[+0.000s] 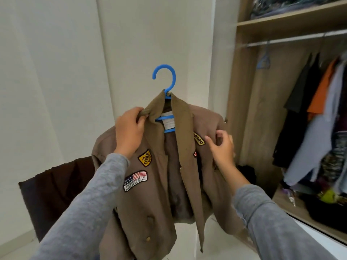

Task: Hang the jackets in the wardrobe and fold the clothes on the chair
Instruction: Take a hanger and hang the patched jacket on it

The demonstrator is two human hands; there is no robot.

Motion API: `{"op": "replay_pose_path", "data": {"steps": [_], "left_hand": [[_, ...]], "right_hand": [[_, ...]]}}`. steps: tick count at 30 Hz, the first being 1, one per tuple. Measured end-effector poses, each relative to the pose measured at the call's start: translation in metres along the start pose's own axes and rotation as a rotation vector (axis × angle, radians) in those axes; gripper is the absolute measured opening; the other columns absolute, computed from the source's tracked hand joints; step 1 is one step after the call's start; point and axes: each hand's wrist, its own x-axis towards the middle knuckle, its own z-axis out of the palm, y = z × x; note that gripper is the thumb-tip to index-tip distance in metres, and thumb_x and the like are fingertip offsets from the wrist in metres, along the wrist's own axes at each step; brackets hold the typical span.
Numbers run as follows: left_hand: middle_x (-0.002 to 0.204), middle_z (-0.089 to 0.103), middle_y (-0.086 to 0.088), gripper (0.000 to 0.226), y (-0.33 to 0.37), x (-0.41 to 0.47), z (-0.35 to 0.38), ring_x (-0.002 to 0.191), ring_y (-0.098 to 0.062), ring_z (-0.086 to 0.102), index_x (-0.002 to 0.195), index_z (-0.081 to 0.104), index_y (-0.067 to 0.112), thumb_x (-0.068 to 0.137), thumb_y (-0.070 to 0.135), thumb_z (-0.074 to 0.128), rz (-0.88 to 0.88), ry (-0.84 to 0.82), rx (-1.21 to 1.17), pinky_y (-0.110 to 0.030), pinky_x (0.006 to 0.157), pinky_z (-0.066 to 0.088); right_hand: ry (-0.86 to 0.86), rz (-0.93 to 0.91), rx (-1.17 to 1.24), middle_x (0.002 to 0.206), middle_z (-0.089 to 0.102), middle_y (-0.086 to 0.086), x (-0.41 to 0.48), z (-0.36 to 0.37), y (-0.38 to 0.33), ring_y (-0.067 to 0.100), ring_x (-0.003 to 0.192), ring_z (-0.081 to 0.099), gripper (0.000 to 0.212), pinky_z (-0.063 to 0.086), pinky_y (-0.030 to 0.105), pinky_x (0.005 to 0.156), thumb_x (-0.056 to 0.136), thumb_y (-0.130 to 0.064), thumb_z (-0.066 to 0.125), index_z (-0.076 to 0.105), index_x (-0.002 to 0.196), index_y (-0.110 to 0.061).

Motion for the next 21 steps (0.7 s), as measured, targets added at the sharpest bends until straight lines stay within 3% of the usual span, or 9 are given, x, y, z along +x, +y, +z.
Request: {"op": "replay_pose_path", "data": {"steps": [3,8,11,14,17,19,21], "left_hand": [[0.092,0.069,-0.006,0.014,0.020,-0.015,0.016,0.084,-0.027,0.061,0.098,0.066,0.013,0.090,0.016,0.055,-0.004,-0.047,-0.071,-0.043,0.079,0.046],[0.093,0.070,-0.003,0.015,0.042,-0.039,0.043,0.087,-0.023,0.061,0.099,0.068,0.015,0.091,0.016,0.056,-0.029,-0.182,-0.174,-0.040,0.079,0.048],[0.097,0.070,-0.001,0.017,0.050,-0.052,0.055,0.090,-0.017,0.062,0.104,0.069,0.018,0.092,0.018,0.057,-0.051,-0.319,-0.287,-0.030,0.079,0.047],[0.092,0.069,0.003,0.014,0.060,-0.063,0.062,0.085,-0.010,0.061,0.099,0.069,0.022,0.092,0.017,0.058,-0.087,-0.383,-0.394,-0.011,0.071,0.043],[0.087,0.067,0.005,0.014,0.072,-0.068,0.067,0.082,-0.009,0.059,0.099,0.069,0.019,0.091,0.016,0.058,-0.119,-0.346,-0.419,-0.007,0.066,0.040],[0.086,0.067,0.003,0.013,0.080,-0.070,0.072,0.081,-0.012,0.059,0.097,0.070,0.016,0.090,0.015,0.059,-0.121,-0.348,-0.409,-0.014,0.068,0.043],[0.084,0.069,-0.001,0.012,0.086,-0.072,0.076,0.081,-0.017,0.060,0.095,0.070,0.013,0.090,0.014,0.059,-0.106,-0.368,-0.384,-0.025,0.070,0.044]], "right_hand": [[0.013,0.044,-0.097,0.097,0.065,0.000,0.008,-0.036,0.013,0.028,0.104,0.055,0.008,0.040,0.041,0.090,0.088,-0.030,0.061,0.059,0.091,-0.022],[0.208,0.160,-0.097,0.099,0.064,0.002,0.013,-0.108,0.018,0.026,0.101,0.056,0.006,0.038,0.041,0.089,0.091,-0.022,0.055,0.055,0.085,-0.024],[0.351,0.144,-0.081,0.105,0.063,0.003,0.017,-0.142,0.011,0.025,0.102,0.055,0.007,0.038,0.041,0.091,0.092,-0.020,0.051,0.055,0.088,-0.024],[0.375,0.140,-0.068,0.112,0.061,0.005,0.021,-0.161,0.010,0.026,0.108,0.053,0.014,0.036,0.039,0.093,0.094,-0.019,0.047,0.060,0.098,-0.017],[0.237,0.136,-0.136,0.122,0.057,0.003,0.021,-0.167,0.011,0.025,0.116,0.051,0.021,0.031,0.043,0.106,0.094,-0.024,0.045,0.064,0.104,-0.022],[0.055,0.034,-0.237,0.123,0.056,-0.002,0.014,-0.162,0.012,0.021,0.119,0.049,0.022,0.022,0.046,0.112,0.094,-0.034,0.046,0.065,0.103,-0.028],[-0.171,-0.119,-0.267,0.114,0.062,-0.007,0.007,-0.154,0.013,0.018,0.112,0.054,0.021,0.033,0.046,0.106,0.089,-0.051,0.047,0.063,0.095,-0.038]]}}
